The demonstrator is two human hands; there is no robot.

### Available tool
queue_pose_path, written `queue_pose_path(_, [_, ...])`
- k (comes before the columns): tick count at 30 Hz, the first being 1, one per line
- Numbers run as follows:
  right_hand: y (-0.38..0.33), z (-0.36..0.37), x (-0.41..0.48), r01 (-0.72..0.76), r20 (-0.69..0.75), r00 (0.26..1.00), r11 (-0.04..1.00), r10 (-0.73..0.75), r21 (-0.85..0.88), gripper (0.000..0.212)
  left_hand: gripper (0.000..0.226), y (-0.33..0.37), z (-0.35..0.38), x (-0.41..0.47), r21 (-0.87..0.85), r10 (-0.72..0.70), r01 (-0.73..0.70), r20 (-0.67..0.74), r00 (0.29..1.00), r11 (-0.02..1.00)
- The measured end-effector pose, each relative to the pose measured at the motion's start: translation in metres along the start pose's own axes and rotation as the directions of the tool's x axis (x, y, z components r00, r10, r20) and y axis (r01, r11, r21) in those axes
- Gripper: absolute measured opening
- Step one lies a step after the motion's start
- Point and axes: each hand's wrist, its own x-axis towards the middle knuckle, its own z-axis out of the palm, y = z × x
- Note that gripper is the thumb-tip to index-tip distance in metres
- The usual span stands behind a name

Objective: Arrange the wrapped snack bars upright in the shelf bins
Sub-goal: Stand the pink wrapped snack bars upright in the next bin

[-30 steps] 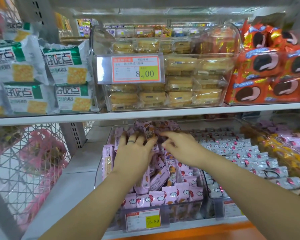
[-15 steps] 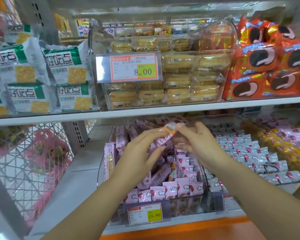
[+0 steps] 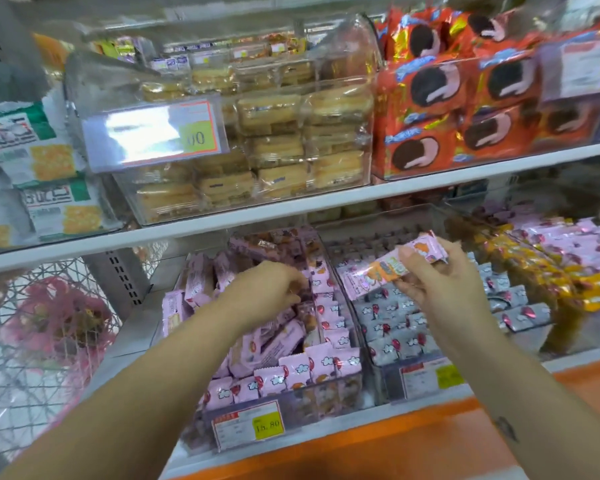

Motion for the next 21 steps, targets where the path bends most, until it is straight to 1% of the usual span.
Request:
queue_pose_path(2, [0.000,-0.003,0.001,-0.002,-0.007,1.000,1.000,0.002,0.011,0.027,0.019,0.001,0.007,0.015,0.106,-0.040,0.032,0.069,0.997,0.994])
queue_pose_path(4, [0.001,-0.007,0.002,-0.004,0.006,1.000,1.000,0.004,0.002,0.024,0.018,0.004,0.013,0.025,0.175,-0.077,0.056,0.112,0.991,0.983])
queue_pose_path(5, [0.002,-0.008,0.002,-0.006,0.016,1.000,1.000,0.006,-0.008,0.022,0.020,0.006,0.015,0.029,0.218,-0.082,0.055,0.121,0.989,0.975])
queue_pose_path(8, [0.003,-0.010,0.005,-0.015,0.038,0.999,1.000,0.015,-0.021,0.025,0.023,0.014,0.022,0.030,0.376,-0.066,0.021,0.108,0.992,0.926])
queue_pose_path(10, [0.003,-0.011,0.005,-0.018,0.039,0.999,1.000,0.019,-0.016,0.025,0.022,0.014,0.026,0.028,0.425,-0.072,0.015,0.118,0.990,0.905])
queue_pose_path(13, [0.005,-0.012,0.004,-0.020,0.036,0.999,0.999,0.021,-0.026,0.023,0.039,0.011,0.026,0.021,0.441,-0.078,-0.001,0.162,0.984,0.897])
queue_pose_path(15, [0.005,-0.011,0.003,-0.031,0.032,0.999,0.999,0.032,-0.033,0.027,0.045,0.008,0.025,0.015,0.400,-0.062,-0.009,0.163,0.985,0.917])
queue_pose_path(18, [0.004,-0.008,0.002,-0.047,0.029,0.998,0.998,0.048,-0.034,0.036,0.036,0.005,0.023,0.005,0.271,-0.024,-0.017,0.149,0.988,0.963])
queue_pose_path(21, [0.006,-0.005,0.002,-0.058,0.026,0.998,0.997,0.059,-0.051,0.037,0.033,0.003,0.024,-0.005,0.224,0.031,-0.058,0.123,0.992,0.973])
